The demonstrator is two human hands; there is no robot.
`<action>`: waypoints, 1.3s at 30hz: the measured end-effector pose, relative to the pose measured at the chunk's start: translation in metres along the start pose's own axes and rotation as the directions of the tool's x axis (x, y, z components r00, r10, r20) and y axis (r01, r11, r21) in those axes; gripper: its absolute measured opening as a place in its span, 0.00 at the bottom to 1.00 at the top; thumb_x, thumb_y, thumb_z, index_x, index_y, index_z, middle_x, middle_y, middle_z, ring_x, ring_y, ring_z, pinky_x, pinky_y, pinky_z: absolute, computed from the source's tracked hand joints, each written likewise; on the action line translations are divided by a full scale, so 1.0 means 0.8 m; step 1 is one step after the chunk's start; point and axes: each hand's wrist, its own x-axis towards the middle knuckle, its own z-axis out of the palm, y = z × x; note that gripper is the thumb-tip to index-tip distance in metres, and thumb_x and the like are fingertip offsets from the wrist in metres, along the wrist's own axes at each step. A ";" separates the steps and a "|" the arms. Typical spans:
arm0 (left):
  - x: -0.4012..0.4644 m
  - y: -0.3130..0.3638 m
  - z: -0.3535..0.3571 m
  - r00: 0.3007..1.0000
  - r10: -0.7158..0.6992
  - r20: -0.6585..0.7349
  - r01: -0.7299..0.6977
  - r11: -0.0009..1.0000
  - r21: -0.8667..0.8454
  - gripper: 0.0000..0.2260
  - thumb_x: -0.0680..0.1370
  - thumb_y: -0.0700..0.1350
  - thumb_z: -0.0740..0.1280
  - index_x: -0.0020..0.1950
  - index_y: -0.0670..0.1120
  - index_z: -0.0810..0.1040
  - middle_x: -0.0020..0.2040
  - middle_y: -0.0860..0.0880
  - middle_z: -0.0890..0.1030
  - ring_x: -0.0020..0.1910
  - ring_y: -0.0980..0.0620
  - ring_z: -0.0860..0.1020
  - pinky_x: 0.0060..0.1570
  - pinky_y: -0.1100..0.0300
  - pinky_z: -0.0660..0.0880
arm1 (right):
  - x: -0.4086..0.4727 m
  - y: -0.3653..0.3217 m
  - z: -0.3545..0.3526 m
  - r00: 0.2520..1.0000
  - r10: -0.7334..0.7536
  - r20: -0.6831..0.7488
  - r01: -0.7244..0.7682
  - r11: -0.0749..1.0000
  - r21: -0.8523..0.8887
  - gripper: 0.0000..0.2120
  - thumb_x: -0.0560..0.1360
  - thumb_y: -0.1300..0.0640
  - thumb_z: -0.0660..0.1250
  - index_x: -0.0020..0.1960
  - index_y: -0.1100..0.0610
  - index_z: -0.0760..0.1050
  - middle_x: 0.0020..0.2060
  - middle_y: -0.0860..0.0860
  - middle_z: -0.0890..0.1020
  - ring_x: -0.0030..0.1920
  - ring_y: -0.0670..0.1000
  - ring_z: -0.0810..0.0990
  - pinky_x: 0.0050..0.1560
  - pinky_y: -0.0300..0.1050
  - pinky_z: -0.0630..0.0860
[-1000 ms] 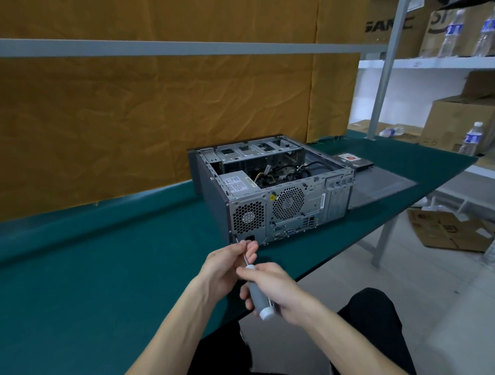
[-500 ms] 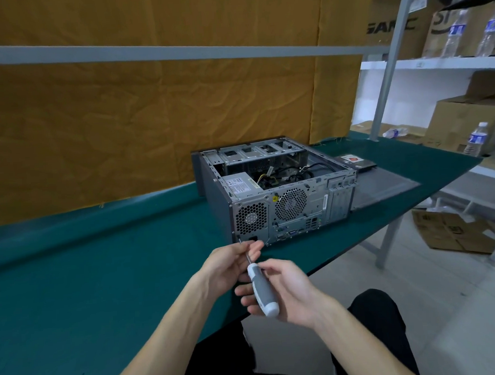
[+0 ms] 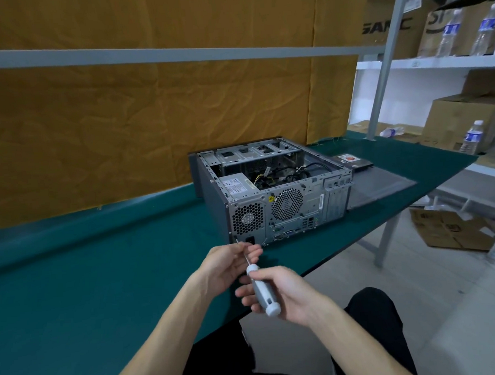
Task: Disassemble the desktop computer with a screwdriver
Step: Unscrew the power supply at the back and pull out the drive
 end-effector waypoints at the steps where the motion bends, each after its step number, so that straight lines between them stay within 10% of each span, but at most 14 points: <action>1: 0.001 0.000 -0.001 0.999 0.029 -0.039 -0.027 0.998 0.062 0.08 0.82 0.33 0.63 0.56 0.30 0.77 0.50 0.36 0.85 0.43 0.46 0.87 0.37 0.60 0.82 | 0.002 0.002 0.001 0.994 -0.065 -0.086 0.056 0.993 -0.104 0.09 0.80 0.61 0.67 0.55 0.67 0.76 0.42 0.63 0.85 0.33 0.55 0.83 0.31 0.45 0.79; 4: 0.004 0.000 -0.001 0.992 0.087 -0.096 -0.073 0.988 0.138 0.05 0.79 0.32 0.68 0.52 0.30 0.80 0.46 0.37 0.86 0.40 0.47 0.87 0.35 0.62 0.81 | 0.007 0.007 0.006 0.975 -0.152 -0.164 0.114 0.969 -0.219 0.08 0.77 0.61 0.72 0.51 0.65 0.77 0.36 0.59 0.84 0.29 0.53 0.80 0.28 0.43 0.76; 9: 0.003 0.004 -0.007 1.000 0.004 0.030 -0.003 0.998 -0.060 0.10 0.82 0.31 0.59 0.60 0.28 0.75 0.51 0.35 0.85 0.43 0.46 0.87 0.37 0.61 0.82 | -0.004 -0.004 -0.004 0.989 0.077 0.129 -0.096 0.984 0.152 0.18 0.83 0.53 0.61 0.59 0.68 0.74 0.44 0.64 0.83 0.39 0.57 0.83 0.38 0.49 0.82; 15: 0.003 -0.007 -0.001 0.990 0.114 -0.079 -0.105 0.988 0.111 0.09 0.80 0.33 0.67 0.56 0.28 0.78 0.47 0.37 0.86 0.40 0.48 0.87 0.35 0.63 0.81 | 0.006 0.011 0.012 0.956 -0.136 -0.259 0.023 0.917 -0.398 0.14 0.74 0.51 0.76 0.50 0.58 0.74 0.38 0.54 0.80 0.34 0.52 0.81 0.35 0.46 0.79; 20: 0.001 -0.009 -0.006 0.998 0.048 0.045 -0.045 0.996 -0.076 0.11 0.84 0.33 0.57 0.62 0.30 0.74 0.54 0.36 0.84 0.50 0.45 0.86 0.42 0.60 0.83 | -0.004 0.008 0.013 0.993 0.092 0.070 -0.097 0.993 0.064 0.16 0.83 0.51 0.60 0.59 0.65 0.71 0.41 0.61 0.81 0.37 0.60 0.82 0.38 0.53 0.82; 27: 0.005 -0.018 -0.005 0.977 0.181 -0.111 -0.172 0.981 0.093 0.05 0.80 0.36 0.69 0.51 0.33 0.80 0.47 0.37 0.86 0.42 0.47 0.87 0.36 0.61 0.82 | 0.008 0.021 0.008 0.921 -0.218 -0.323 0.061 0.899 -0.433 0.18 0.72 0.53 0.78 0.55 0.62 0.77 0.38 0.54 0.82 0.34 0.52 0.81 0.36 0.49 0.80; 33: 0.003 -0.021 -0.004 0.994 0.106 0.042 -0.098 0.983 -0.157 0.11 0.85 0.36 0.57 0.62 0.33 0.75 0.54 0.39 0.85 0.51 0.46 0.86 0.48 0.59 0.83 | -0.001 0.012 0.004 0.999 0.022 -0.047 -0.021 1.000 0.012 0.15 0.83 0.54 0.61 0.61 0.65 0.74 0.42 0.61 0.83 0.36 0.58 0.83 0.32 0.50 0.81; 39: 0.005 -0.020 0.000 0.979 0.176 -0.108 -0.175 0.984 0.013 0.08 0.81 0.38 0.69 0.55 0.32 0.80 0.49 0.39 0.86 0.45 0.48 0.87 0.38 0.60 0.82 | 0.009 0.012 0.007 0.865 -0.342 -0.366 0.125 0.854 -0.505 0.13 0.70 0.58 0.75 0.49 0.57 0.73 0.35 0.53 0.81 0.26 0.52 0.75 0.24 0.40 0.70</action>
